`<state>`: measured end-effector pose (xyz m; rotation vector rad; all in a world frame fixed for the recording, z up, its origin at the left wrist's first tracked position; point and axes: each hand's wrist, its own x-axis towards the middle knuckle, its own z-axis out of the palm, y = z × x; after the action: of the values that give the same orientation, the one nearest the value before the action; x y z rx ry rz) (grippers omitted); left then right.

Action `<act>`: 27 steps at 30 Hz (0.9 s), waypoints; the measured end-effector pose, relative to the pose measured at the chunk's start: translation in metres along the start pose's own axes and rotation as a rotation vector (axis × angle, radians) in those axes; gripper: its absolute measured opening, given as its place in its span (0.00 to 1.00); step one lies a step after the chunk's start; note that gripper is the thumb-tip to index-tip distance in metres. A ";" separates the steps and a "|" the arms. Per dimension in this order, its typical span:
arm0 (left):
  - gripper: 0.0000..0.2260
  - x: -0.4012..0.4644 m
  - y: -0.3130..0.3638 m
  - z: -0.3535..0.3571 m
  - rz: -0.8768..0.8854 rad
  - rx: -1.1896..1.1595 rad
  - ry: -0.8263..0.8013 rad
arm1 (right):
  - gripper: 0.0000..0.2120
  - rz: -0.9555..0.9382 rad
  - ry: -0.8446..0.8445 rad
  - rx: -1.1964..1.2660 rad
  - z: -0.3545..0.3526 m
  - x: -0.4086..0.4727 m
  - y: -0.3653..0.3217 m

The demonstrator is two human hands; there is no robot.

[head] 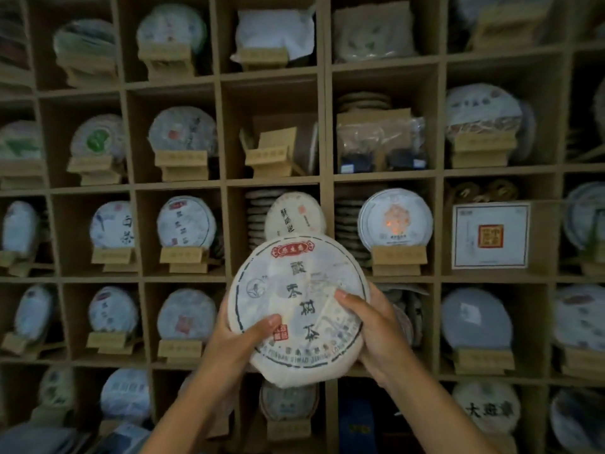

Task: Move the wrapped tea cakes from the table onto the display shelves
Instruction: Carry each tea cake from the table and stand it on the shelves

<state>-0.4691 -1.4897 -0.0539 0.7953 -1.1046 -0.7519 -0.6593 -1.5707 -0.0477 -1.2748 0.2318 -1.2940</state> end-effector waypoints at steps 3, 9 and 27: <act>0.36 0.018 0.007 0.015 -0.018 0.010 0.022 | 0.17 -0.061 0.057 0.067 -0.003 0.019 -0.006; 0.37 0.046 0.010 0.028 -0.017 0.072 0.149 | 0.17 -0.272 0.220 0.049 -0.006 0.065 -0.020; 0.35 0.129 0.004 -0.011 0.225 -0.206 0.034 | 0.29 -0.252 0.215 -0.751 0.029 0.131 -0.012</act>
<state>-0.4226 -1.5946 0.0069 0.4985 -1.0467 -0.6475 -0.5984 -1.6553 0.0371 -1.8319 0.7853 -1.6353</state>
